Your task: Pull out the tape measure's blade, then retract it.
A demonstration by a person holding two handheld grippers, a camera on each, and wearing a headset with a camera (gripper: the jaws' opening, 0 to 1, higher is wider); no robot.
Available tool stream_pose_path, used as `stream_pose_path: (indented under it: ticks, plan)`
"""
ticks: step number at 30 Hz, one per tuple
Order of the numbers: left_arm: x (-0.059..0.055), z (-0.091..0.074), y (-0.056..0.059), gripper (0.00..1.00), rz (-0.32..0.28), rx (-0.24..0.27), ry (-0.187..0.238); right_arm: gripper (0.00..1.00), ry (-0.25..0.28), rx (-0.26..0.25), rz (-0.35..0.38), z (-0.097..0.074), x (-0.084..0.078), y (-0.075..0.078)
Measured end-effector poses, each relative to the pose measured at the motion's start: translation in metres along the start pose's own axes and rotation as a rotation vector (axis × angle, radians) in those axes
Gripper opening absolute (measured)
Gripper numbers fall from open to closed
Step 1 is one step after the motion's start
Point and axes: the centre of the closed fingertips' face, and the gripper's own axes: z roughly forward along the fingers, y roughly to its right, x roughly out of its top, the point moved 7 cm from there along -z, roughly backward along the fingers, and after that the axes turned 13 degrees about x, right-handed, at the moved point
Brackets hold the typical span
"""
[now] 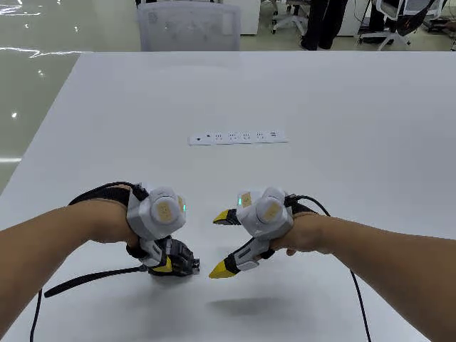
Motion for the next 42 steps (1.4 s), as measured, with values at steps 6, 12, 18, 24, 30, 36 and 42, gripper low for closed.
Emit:
stream_pose_path:
  ticks: [6, 12, 18, 24, 30, 36, 42]
  plan:
    - [-0.001, 0.000, -0.001, 0.30, -0.031, 0.002, 0.012, 0.59, -0.002, 0.005, 0.006, 0.011, -0.004, 0.003]
    - [-0.002, 0.001, -0.001, 0.30, -0.037, -0.003, 0.016, 0.50, -0.038, 0.029, 0.003, 0.025, -0.005, 0.003]
    - [-0.002, 0.001, -0.001, 0.30, -0.044, 0.001, 0.014, 0.41, -0.054, 0.062, 0.010, 0.039, -0.007, 0.006]
    - [-0.003, 0.002, -0.001, 0.30, -0.056, -0.006, 0.021, 0.30, -0.094, 0.084, -0.021, 0.050, -0.011, 0.006]
    - [-0.003, 0.003, 0.000, 0.30, -0.064, -0.010, 0.022, 0.23, -0.103, 0.082, -0.020, 0.056, -0.013, 0.007]
    - [-0.004, 0.003, 0.000, 0.30, -0.070, -0.012, 0.026, 0.16, -0.122, 0.088, -0.021, 0.060, -0.016, 0.008]
    - [-0.005, 0.003, 0.000, 0.31, -0.079, -0.013, 0.038, 0.15, -0.133, 0.093, -0.036, 0.063, -0.016, 0.008]
